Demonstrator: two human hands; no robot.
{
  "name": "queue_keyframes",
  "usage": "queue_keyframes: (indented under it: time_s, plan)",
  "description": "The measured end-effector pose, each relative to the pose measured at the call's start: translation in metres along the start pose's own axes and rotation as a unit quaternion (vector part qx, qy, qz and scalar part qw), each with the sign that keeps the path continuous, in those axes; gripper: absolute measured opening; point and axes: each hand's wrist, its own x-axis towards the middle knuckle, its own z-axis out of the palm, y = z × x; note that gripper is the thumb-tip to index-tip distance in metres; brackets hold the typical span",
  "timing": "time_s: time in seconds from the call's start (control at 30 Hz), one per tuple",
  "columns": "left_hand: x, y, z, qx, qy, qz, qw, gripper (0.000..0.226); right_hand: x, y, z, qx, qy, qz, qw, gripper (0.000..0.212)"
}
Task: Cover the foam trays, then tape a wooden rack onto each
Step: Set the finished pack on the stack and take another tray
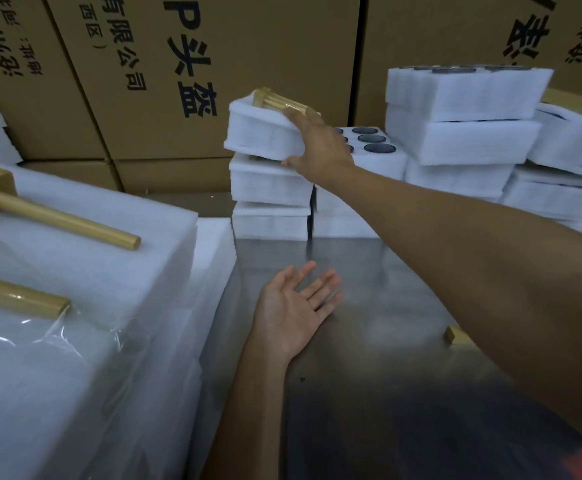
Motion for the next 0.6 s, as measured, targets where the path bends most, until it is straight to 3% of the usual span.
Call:
queue_keyframes:
  time_s: [0.13, 0.23, 0.37, 0.47, 0.6]
  plan:
    - [-0.001, 0.001, 0.0, 0.003, -0.003, 0.0, 1.0, 0.04, -0.009, 0.002, -0.003, 0.06, -0.027, -0.013, 0.998, 0.108]
    - [-0.002, 0.0, -0.002, 0.004, -0.007, 0.003, 1.0, 0.04, -0.016, 0.015, -0.015, 0.048, -0.054, 0.055, 0.996, 0.129]
    - [0.001, 0.0, -0.002, 0.007, -0.008, 0.002, 1.0, 0.04, -0.021, 0.051, -0.034, -0.195, -0.159, 0.151, 0.956, 0.098]
    - [0.002, 0.0, -0.002, 0.011, -0.006, 0.001, 1.0, 0.04, -0.025, 0.063, -0.035, -0.215, -0.147, 0.118, 0.958, 0.068]
    - [0.002, -0.001, -0.002, 0.012, -0.006, 0.0, 1.0, 0.04, -0.028, 0.066, -0.032, -0.217, -0.121, 0.088, 0.965, 0.061]
